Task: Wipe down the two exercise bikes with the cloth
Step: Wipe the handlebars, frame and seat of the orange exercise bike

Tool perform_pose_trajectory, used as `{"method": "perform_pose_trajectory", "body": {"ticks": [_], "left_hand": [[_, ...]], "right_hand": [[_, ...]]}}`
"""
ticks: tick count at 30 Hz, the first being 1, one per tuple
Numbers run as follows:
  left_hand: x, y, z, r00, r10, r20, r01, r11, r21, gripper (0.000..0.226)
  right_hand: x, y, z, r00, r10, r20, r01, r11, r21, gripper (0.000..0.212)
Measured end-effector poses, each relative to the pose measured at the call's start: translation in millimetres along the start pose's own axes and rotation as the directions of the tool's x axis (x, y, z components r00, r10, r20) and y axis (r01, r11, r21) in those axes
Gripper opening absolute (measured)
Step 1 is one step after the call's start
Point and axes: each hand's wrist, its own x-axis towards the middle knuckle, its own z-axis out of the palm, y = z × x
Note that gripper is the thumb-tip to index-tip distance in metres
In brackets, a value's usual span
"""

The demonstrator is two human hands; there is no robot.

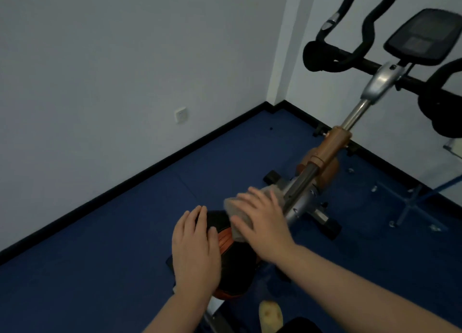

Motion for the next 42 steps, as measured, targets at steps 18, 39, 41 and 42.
{"method": "perform_pose_trajectory", "body": {"ticks": [18,39,41,42], "left_hand": [[-7.2,6.5,7.0,0.969,-0.142,-0.203,0.088,0.963,-0.254,0.034],[-16.8,8.0,18.0,0.895,-0.305,-0.326,0.189,0.921,-0.342,0.033],[-16.6,8.9,17.2,0.893,-0.313,-0.322,0.194,0.916,-0.352,0.033],[-16.9,9.8,17.1,0.895,-0.315,-0.317,0.203,0.918,-0.34,0.033]], "right_hand": [[68.8,54.9,-37.7,0.859,-0.304,0.412,0.375,0.922,-0.1,0.024],[48.8,48.1,-31.0,0.814,-0.509,0.279,0.493,0.86,0.129,0.049],[46.0,60.6,-30.6,0.927,-0.351,0.13,0.339,0.935,0.101,0.044],[41.8,54.2,-26.7,0.969,-0.24,0.059,0.238,0.97,0.048,0.041]]}}
